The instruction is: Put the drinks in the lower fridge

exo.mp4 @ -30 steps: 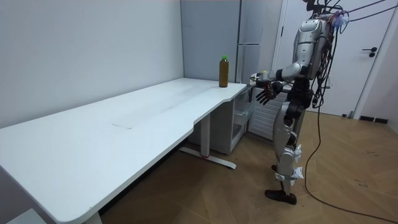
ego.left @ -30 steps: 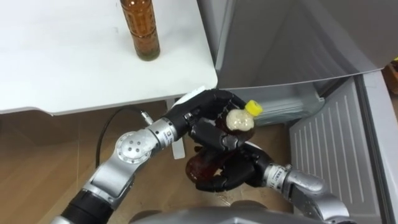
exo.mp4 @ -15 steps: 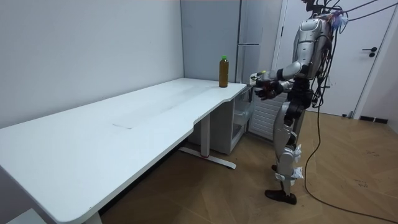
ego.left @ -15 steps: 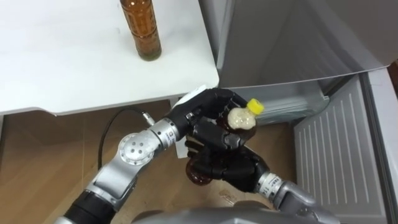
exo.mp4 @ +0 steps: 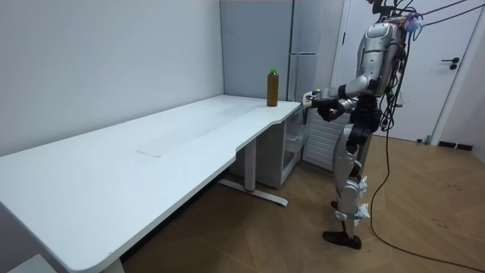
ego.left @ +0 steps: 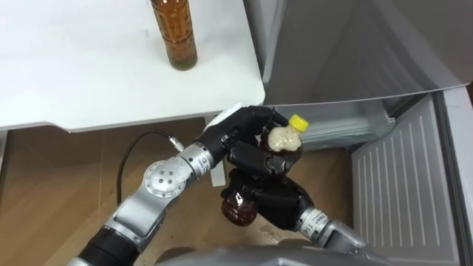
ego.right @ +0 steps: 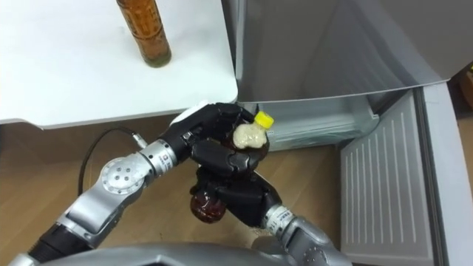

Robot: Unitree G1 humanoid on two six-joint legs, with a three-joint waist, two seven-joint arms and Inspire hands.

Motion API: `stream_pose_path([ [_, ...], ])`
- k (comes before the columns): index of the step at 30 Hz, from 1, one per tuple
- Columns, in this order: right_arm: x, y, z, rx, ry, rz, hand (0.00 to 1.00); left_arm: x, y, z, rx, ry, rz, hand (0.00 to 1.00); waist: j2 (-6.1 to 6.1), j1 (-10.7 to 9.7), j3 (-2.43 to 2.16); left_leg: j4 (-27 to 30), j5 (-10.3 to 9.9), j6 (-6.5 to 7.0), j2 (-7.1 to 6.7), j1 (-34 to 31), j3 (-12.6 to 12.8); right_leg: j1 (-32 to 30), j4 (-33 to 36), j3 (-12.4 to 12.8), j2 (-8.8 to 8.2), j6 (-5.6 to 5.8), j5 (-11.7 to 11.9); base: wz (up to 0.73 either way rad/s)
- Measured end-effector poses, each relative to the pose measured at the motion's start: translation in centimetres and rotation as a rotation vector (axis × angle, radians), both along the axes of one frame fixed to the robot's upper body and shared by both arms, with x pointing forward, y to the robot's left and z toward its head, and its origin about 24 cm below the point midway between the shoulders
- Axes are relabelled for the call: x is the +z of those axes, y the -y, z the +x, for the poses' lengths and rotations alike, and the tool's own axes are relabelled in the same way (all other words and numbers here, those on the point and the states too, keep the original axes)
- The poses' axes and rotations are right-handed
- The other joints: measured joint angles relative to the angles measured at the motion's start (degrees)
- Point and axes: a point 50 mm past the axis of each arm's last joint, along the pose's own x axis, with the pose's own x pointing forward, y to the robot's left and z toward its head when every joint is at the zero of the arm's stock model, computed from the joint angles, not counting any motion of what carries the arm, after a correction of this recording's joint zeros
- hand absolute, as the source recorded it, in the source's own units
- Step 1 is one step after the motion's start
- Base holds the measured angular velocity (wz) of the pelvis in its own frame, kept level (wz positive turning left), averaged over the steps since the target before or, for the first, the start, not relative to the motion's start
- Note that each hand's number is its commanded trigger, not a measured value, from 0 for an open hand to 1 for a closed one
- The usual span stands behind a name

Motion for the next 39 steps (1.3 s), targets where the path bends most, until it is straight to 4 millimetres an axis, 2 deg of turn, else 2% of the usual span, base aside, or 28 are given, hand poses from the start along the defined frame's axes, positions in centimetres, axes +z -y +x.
stream_pose_path([
  [1,-0.1,0.1,0.0,0.000,-0.004,-0.003,1.00,-0.1,0.1,0.0,0.004,-0.005,0.000,0.14,-0.02,-0.01,0.00,0.06,0.00,0.00,0.00,-0.21,-0.01,-0.15,0.01,0.00,0.00,0.00,0.00,0.00],
  [2,-0.1,0.1,0.0,0.000,-0.004,-0.003,1.00,-0.2,0.1,0.0,0.006,-0.006,-0.001,0.00,-0.05,-0.01,0.02,0.13,0.00,0.00,0.00,-0.35,0.00,-0.29,0.03,0.00,-0.01,-0.01,0.00,0.00],
  [21,-0.3,0.3,-0.3,0.004,-0.063,0.017,1.00,-1.3,0.0,-0.1,0.012,-0.101,-0.025,0.00,-0.14,-0.33,0.17,0.53,0.01,0.00,0.02,-2.22,-0.33,-1.72,-0.05,-0.82,-0.11,-0.08,0.04,0.01],
  [26,-0.5,0.4,-0.6,0.019,-0.092,0.015,1.00,-1.8,-0.2,-0.3,0.006,-0.144,-0.030,0.00,0.22,-1.02,0.21,0.48,0.01,0.00,0.03,-1.99,-0.52,-1.28,-0.13,-1.34,-0.17,-0.08,0.04,0.01],
  [31,-0.7,0.8,-0.9,0.047,-0.113,-0.008,1.00,-2.4,-0.3,-0.4,-0.004,-0.203,-0.044,0.00,1.11,-1.67,0.17,0.36,0.01,0.00,0.03,-1.75,-0.46,-1.11,-0.12,-1.41,-0.16,-0.07,0.04,0.00],
  [39,-0.8,1.0,-1.1,0.074,-0.138,-0.025,1.00,-3.0,-0.4,-0.7,-0.021,-0.256,-0.059,0.00,1.12,-1.49,0.12,0.46,0.01,0.00,0.03,-1.64,-0.27,-1.22,0.02,-1.32,-0.19,-0.08,0.04,0.00],
])
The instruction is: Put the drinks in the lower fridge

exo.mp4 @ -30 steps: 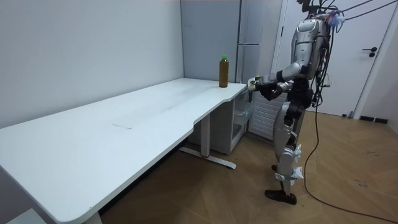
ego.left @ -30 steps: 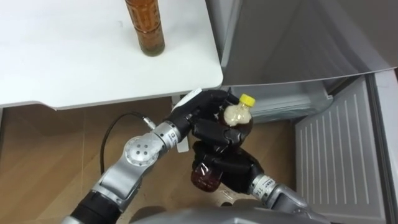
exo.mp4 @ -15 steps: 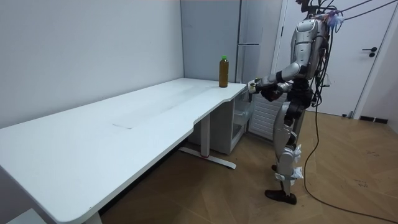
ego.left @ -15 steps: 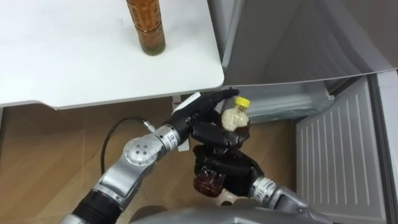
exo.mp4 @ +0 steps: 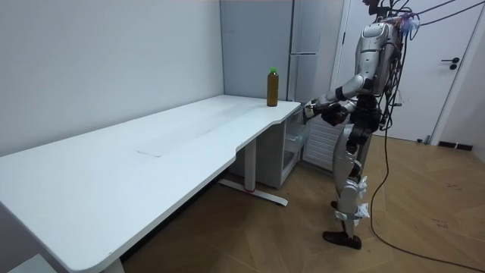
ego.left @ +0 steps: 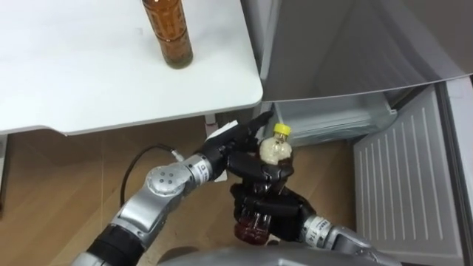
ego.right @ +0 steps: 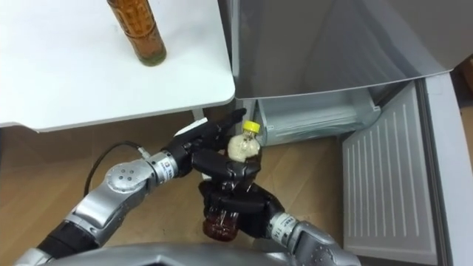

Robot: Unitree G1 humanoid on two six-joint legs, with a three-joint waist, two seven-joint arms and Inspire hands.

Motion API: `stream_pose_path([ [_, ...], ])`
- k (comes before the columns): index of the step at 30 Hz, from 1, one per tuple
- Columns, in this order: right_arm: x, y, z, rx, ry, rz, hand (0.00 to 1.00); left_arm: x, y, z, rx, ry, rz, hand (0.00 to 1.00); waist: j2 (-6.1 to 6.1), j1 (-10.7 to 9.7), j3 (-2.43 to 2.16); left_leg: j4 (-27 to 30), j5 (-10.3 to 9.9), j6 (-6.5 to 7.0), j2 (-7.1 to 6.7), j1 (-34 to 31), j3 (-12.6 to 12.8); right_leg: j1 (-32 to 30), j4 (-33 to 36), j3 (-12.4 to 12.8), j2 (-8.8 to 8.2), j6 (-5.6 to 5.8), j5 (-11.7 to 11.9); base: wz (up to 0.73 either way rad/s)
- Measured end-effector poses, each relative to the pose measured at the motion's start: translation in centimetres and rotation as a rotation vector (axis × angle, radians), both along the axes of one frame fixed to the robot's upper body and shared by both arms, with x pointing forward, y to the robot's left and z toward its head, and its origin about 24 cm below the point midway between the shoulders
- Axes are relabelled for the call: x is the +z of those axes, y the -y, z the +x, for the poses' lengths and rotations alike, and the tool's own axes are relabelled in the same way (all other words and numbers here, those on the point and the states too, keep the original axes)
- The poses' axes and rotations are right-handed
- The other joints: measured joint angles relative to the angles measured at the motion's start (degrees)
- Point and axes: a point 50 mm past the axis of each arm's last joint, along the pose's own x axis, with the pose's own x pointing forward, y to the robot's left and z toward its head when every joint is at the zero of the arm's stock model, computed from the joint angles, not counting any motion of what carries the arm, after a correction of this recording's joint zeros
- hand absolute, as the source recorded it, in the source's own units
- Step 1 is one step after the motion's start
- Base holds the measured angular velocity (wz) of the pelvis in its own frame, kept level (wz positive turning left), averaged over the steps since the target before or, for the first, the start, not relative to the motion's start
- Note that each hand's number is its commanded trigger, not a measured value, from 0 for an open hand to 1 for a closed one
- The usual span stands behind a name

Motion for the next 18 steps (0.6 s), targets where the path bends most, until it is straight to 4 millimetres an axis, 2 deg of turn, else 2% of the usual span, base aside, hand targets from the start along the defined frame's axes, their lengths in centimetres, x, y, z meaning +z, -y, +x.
stream_pose_path([
  [6,-0.1,-0.2,-0.1,0.001,-0.036,0.007,1.00,-0.9,0.5,-0.8,-0.038,-0.107,-0.073,0.00,-0.04,0.24,0.00,-0.03,0.00,0.00,-0.03,0.37,0.03,0.21,0.01,0.04,-0.03,0.00,0.00,0.00],
  [11,-0.3,-0.2,-0.5,0.016,-0.079,0.007,1.00,-1.7,0.1,-1.1,-0.044,-0.173,-0.073,0.00,-0.15,0.41,-0.01,-0.02,0.00,0.00,-0.03,0.36,0.29,0.07,0.09,0.31,-0.03,0.00,0.00,-0.02],
  [14,-0.4,-0.3,-0.7,0.029,-0.109,0.014,1.00,-2.0,-0.2,-1.4,-0.037,-0.228,-0.093,0.00,-0.45,0.70,-0.19,0.06,0.01,0.02,-0.03,-0.35,0.48,-0.83,0.33,0.47,-0.03,-0.01,-0.01,-0.04],
  [18,-0.5,-0.2,-0.7,0.028,-0.139,-0.001,1.00,-4.5,-0.7,-2.4,0.023,-0.420,-0.158,0.00,-0.60,2.48,-0.28,0.13,0.01,0.02,-0.09,0.21,1.00,-0.54,0.32,1.03,-0.04,-0.01,-0.01,-0.07],
])
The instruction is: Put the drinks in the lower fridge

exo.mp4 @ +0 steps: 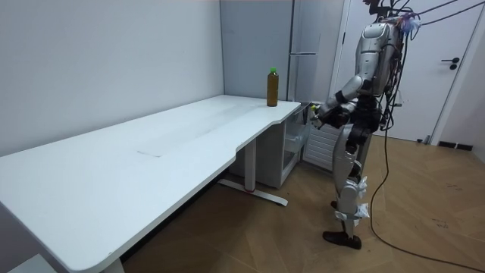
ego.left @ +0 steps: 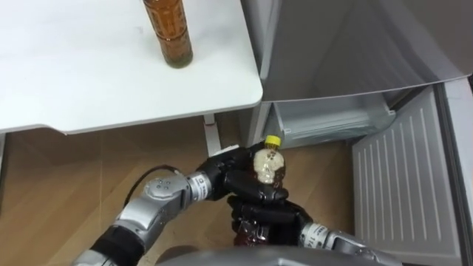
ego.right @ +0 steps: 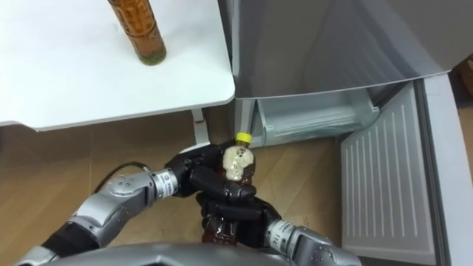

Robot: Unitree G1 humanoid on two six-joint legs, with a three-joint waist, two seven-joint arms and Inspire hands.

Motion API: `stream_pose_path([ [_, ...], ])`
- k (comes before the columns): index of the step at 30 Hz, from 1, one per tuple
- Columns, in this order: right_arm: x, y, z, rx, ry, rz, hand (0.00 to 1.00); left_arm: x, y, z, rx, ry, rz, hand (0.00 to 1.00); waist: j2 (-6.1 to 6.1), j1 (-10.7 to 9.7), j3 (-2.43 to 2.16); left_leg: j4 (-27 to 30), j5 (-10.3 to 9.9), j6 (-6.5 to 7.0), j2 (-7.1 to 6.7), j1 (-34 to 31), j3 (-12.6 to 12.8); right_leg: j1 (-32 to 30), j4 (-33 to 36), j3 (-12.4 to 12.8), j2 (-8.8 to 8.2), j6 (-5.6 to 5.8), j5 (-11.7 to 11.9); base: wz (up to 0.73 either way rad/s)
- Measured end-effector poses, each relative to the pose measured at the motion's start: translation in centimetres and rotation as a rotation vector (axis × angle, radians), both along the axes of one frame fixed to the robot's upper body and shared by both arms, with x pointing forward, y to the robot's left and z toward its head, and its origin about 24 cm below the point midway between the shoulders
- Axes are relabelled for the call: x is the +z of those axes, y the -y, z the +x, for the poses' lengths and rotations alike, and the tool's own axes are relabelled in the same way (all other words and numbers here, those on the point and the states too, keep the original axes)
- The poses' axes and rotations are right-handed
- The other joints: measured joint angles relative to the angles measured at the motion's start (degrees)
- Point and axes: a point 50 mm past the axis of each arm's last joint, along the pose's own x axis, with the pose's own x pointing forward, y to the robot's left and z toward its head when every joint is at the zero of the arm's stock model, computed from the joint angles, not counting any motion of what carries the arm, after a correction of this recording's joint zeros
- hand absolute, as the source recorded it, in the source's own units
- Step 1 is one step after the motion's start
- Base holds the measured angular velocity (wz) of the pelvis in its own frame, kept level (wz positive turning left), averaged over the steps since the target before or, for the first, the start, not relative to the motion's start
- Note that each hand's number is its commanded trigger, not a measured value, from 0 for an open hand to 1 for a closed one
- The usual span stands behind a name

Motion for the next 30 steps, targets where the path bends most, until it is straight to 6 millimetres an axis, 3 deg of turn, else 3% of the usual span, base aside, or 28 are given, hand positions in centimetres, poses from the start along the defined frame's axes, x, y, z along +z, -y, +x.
stream_pose_path([
  [18,-0.1,-0.1,0.4,0.037,-0.089,-0.031,1.00,-2.9,-2.1,-2.9,0.314,-0.381,-0.226,0.00,-0.26,2.31,-0.16,0.21,0.01,0.01,-0.02,0.29,-0.05,-0.07,0.59,0.54,-0.01,-0.16,-0.23,-0.01],
  [25,0.0,0.6,1.4,-0.054,-0.090,-0.043,1.00,-3.5,-2.9,-3.9,0.554,-0.489,-0.358,0.00,-0.39,3.25,-0.25,0.25,0.02,0.00,-0.05,0.84,-1.10,1.55,-0.37,-0.43,-0.03,-0.14,-0.25,0.07],
  [30,0.0,1.3,2.1,-0.140,-0.097,-0.088,1.00,-4.2,-4.0,-5.2,0.690,-0.545,-0.351,0.00,-0.38,3.87,-0.24,-0.12,0.02,0.00,-0.09,1.84,-1.07,2.56,-0.74,-0.41,-0.01,-0.11,-0.27,0.00],
])
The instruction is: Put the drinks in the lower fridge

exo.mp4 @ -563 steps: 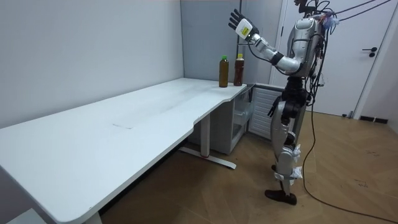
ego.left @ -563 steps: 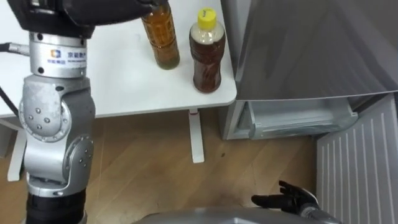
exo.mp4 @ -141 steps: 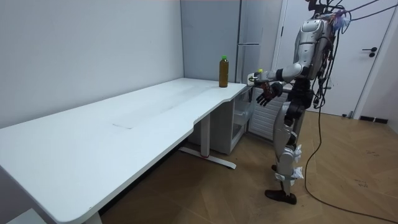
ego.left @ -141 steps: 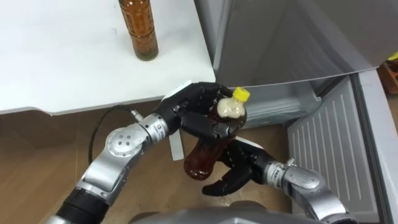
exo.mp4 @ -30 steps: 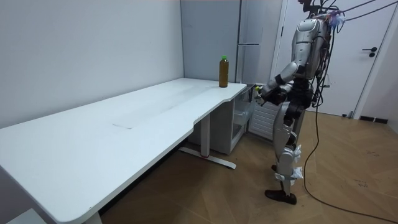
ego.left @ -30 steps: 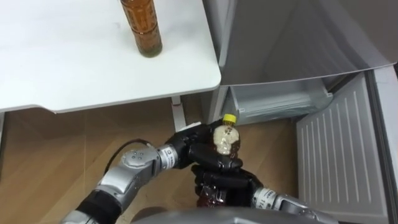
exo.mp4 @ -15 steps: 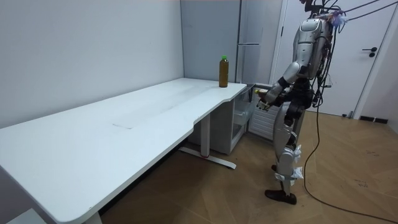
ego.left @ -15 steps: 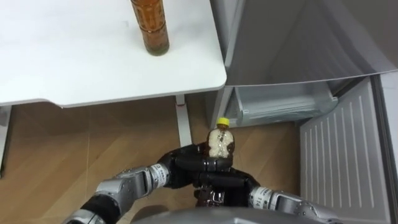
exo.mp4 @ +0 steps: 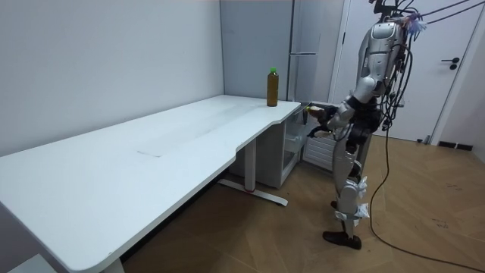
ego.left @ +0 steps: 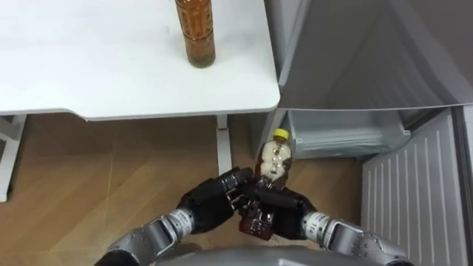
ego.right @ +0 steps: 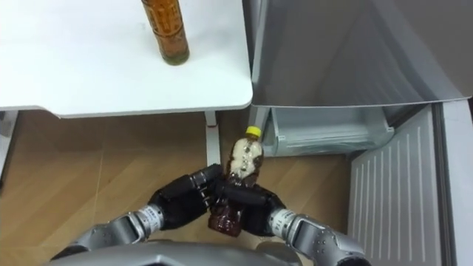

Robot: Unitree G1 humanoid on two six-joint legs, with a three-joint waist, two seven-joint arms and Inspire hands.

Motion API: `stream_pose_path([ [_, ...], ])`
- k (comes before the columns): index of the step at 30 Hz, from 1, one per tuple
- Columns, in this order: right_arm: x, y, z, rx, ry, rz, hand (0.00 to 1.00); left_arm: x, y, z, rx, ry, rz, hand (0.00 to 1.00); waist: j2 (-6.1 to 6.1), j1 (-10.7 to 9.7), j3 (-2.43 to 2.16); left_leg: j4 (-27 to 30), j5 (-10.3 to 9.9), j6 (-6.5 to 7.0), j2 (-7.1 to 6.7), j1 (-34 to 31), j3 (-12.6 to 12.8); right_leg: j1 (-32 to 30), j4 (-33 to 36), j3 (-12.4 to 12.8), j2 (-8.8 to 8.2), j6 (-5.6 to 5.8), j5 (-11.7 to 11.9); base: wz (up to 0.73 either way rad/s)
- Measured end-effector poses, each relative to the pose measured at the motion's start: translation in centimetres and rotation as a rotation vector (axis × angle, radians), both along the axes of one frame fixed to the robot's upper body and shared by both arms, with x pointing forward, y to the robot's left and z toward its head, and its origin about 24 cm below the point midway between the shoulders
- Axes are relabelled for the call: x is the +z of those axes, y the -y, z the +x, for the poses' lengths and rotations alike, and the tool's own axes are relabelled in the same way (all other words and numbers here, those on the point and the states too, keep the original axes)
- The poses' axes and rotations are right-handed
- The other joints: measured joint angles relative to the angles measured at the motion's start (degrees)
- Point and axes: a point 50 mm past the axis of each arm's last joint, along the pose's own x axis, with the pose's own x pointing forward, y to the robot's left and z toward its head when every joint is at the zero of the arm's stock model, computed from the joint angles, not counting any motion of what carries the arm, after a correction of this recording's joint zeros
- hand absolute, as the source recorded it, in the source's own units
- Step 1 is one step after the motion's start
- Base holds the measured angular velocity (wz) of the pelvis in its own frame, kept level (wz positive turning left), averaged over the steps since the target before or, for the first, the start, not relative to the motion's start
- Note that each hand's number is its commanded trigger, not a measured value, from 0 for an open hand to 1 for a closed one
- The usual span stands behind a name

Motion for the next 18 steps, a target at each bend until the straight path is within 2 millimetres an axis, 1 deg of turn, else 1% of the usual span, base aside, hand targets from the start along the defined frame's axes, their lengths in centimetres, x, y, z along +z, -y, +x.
stream_pose_path([
  [5,0.1,1.1,0.8,-0.118,0.001,-0.023,1.00,-0.5,-1.7,-0.9,0.106,-0.063,0.048,0.00,0.06,-0.32,-0.04,-0.01,-0.01,-0.01,-0.01,0.16,-0.25,0.54,-0.60,-0.18,0.07,0.01,0.03,0.01],
  [7,0.2,2.0,1.2,-0.177,0.006,-0.065,1.00,-0.7,-2.5,-1.3,0.183,-0.089,0.068,0.00,0.01,-0.32,-0.10,0.00,-0.01,-0.02,0.00,0.07,-0.51,0.56,-0.58,-0.53,0.08,0.00,0.02,0.05],
  [10,0.3,3.0,1.6,-0.237,0.014,-0.104,1.00,-1.0,-3.2,-2.0,0.261,-0.130,0.079,0.00,0.05,-0.44,-0.16,0.06,-0.01,-0.02,0.01,0.19,-0.70,0.83,-0.58,-0.74,0.08,0.00,0.02,0.01],
  [13,0.3,3.4,1.6,-0.276,-0.006,-0.118,1.00,-1.1,-3.6,-2.3,0.364,-0.172,0.061,0.00,0.03,-0.42,-0.11,-0.01,-0.02,-0.04,0.03,1.58,-0.72,2.32,-0.66,-0.83,0.08,0.00,0.02,0.00],
  [16,0.1,3.5,1.6,-0.300,-0.028,-0.140,1.00,-1.1,-4.0,-2.3,0.408,-0.204,0.080,0.00,-0.01,-0.51,-0.11,-0.11,-0.09,-0.15,0.06,2.36,-0.72,3.16,-0.75,-0.99,0.10,0.00,0.01,0.00],
  [18,-0.1,3.6,1.4,-0.308,-0.050,-0.166,1.00,-1.3,-4.4,-2.6,0.430,-0.234,0.110,0.00,0.01,-0.51,-0.06,-0.52,-0.18,-0.23,0.07,2.88,-0.71,3.74,-0.76,-0.99,0.18,0.00,0.00,0.03],
])
